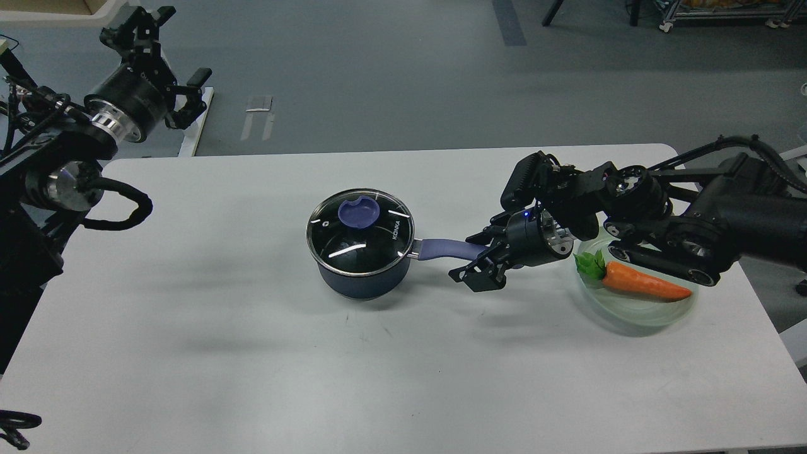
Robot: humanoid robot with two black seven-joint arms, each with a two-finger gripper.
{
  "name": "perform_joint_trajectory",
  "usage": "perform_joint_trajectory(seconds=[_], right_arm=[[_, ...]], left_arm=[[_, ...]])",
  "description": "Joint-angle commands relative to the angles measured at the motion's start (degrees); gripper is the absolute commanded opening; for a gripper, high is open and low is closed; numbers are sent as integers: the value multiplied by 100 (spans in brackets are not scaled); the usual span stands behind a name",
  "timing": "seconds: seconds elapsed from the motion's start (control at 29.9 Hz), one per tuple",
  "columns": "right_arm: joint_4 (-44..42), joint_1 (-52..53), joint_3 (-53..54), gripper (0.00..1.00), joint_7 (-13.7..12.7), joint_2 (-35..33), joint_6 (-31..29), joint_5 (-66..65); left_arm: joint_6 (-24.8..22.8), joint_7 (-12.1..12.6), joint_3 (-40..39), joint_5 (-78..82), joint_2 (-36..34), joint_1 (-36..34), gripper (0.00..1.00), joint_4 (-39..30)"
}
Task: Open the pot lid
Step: 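Move the left gripper over the pot to the lid's purple knob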
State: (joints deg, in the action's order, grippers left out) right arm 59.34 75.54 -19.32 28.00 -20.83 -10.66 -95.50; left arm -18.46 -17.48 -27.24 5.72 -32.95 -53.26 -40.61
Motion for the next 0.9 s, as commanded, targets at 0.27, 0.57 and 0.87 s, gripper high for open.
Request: perform_joint_trajectory(seconds=[0.27,0.57,0.87], right_arm=[[-1,5,-2,39,0,-17,3,-3],[25,31,-2,28,0,-35,3,-3],[52,5,-2,28,0,-44,3,23]], left_arm=[[26,17,8,60,17,-26,99,0],[9,-1,350,1237,52,-474,99,-175],[114,-45,659,4669,-45,-519,99,-1808]])
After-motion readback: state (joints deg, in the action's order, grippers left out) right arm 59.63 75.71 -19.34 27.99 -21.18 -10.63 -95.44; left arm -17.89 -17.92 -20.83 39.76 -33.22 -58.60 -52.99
